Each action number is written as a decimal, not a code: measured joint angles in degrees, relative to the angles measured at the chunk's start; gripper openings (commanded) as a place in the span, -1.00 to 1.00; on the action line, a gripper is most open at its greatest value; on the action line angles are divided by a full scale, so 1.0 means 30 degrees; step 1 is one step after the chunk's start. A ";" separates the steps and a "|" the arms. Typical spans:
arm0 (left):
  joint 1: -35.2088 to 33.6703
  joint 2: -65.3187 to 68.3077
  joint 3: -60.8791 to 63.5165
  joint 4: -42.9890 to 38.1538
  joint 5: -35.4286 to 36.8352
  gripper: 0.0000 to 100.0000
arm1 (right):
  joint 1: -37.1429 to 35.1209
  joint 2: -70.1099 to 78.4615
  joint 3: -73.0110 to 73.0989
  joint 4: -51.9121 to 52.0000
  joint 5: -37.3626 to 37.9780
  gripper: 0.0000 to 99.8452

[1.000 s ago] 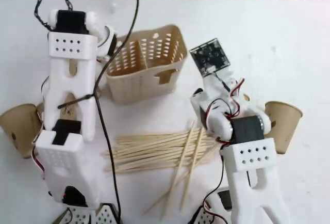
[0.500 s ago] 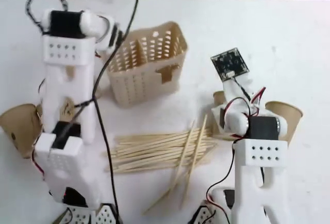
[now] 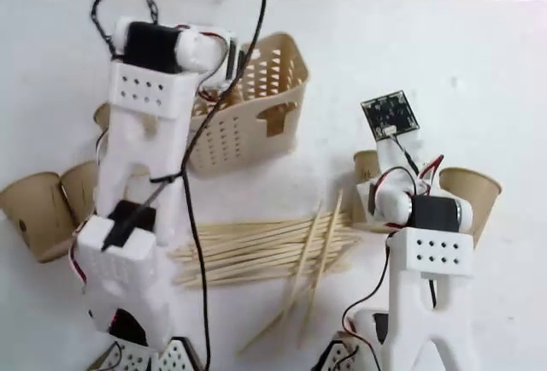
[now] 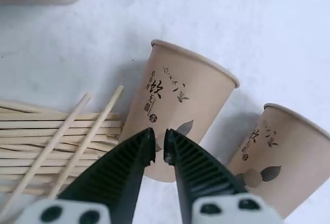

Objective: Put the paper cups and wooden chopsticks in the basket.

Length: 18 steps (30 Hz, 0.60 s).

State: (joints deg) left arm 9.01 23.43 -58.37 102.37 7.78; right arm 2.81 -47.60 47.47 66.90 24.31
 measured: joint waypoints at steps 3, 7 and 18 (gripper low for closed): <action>-0.0029 0.0996 -0.0205 -0.0088 0.0586 -0.62 | -0.0029 -0.1465 0.0703 0.0000 0.0000 -0.91; 0.0440 0.1993 -0.0234 -0.0088 0.0967 -0.62 | 0.0000 -0.3692 0.2286 0.0000 0.0000 -0.91; 0.0615 0.5333 -0.0234 -0.0586 0.1612 -0.83 | 0.0029 -0.7267 0.6505 -0.0059 0.0908 -0.91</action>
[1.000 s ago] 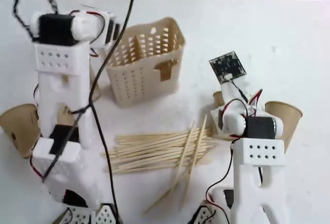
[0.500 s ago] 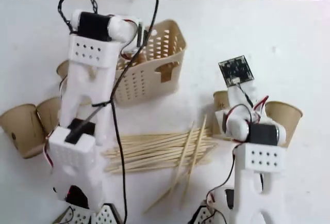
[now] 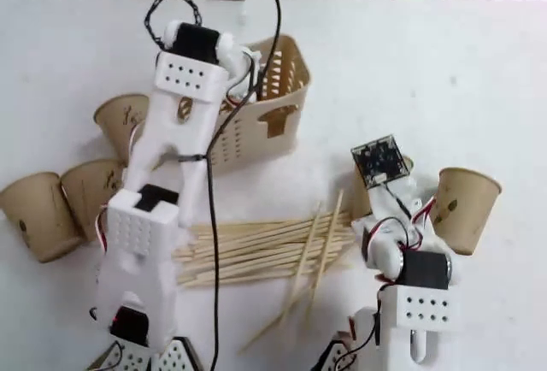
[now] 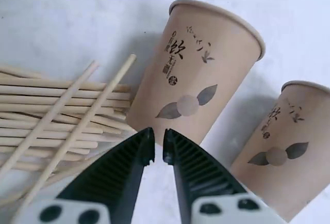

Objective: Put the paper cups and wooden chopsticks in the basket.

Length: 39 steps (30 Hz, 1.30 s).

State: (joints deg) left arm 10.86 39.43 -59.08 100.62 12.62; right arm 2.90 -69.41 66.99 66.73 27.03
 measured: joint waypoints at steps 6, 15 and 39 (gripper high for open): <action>0.0088 0.0527 -0.0176 0.0000 -0.0440 -0.86 | 0.0000 -0.0293 0.0176 0.0000 0.0000 -0.91; 0.0059 0.0117 -0.0674 0.0615 -0.1407 -0.95 | -0.0059 -0.0293 0.0176 0.0000 0.0000 -0.91; 0.0733 -0.3956 0.4894 0.0410 -0.2051 -0.90 | -0.0029 -0.0293 0.0176 0.0000 0.0000 -0.91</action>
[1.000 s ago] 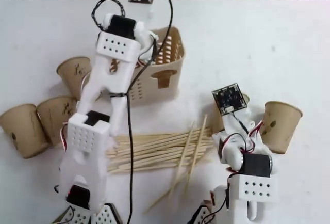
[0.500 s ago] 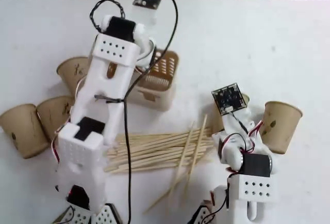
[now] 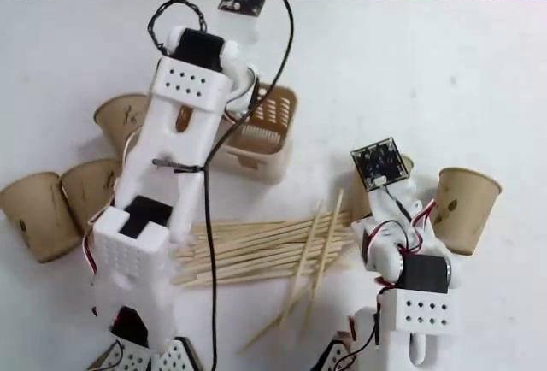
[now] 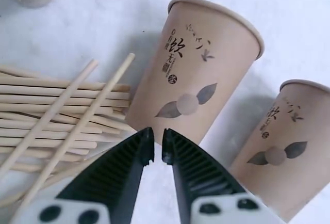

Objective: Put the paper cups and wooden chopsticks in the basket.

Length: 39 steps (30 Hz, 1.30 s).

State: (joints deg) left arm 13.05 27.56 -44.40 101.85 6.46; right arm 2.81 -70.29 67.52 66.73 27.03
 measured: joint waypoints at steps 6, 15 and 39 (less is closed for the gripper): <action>0.0352 0.0000 -0.0850 0.0029 0.0147 -0.89 | 0.0000 0.0000 0.0000 0.0000 0.0000 -0.91; 0.1436 0.0000 -0.1758 0.0029 0.0967 -0.87 | -0.0029 0.0000 0.0000 0.0000 0.0000 -0.91; 0.0264 -0.7326 -0.5040 0.0029 -0.1612 -0.77 | 0.0381 -0.0117 0.0000 0.0000 0.0029 -0.79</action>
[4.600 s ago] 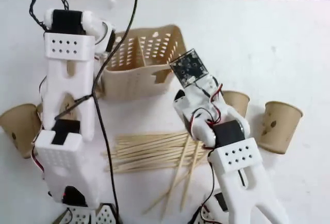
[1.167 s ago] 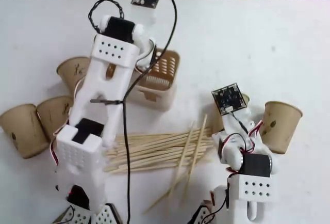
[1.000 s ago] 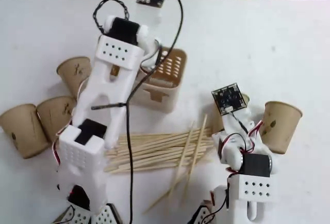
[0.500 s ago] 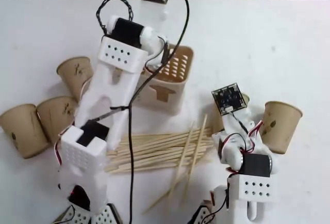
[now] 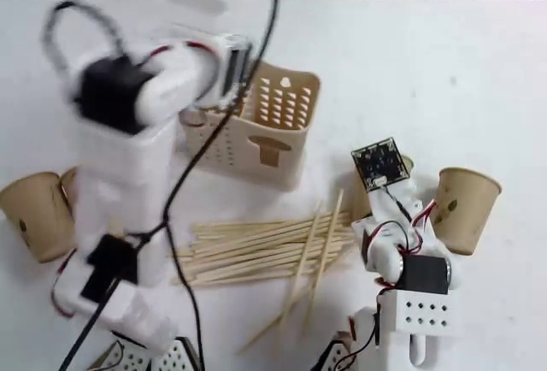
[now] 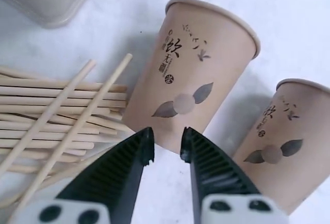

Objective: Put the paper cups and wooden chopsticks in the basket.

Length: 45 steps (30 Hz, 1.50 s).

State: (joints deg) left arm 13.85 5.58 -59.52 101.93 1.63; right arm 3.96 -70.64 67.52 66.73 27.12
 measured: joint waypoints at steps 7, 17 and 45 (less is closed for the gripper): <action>-0.2842 -0.4484 0.4571 0.0000 -0.0264 -0.77 | 0.5040 0.0908 -0.3839 0.0000 0.1934 -0.78; -0.6212 -1.2220 1.6996 -0.1055 -0.2520 -0.77 | 0.8176 1.3128 -1.3744 0.0205 0.7941 -0.67; -0.8674 -1.2718 3.4813 -1.3304 -0.2286 -0.76 | 0.9084 3.1121 -3.1150 1.0462 1.5619 -0.68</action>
State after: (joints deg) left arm -12.18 -32.57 44.92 62.02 -5.23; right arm 31.21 22.73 -25.93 98.11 73.98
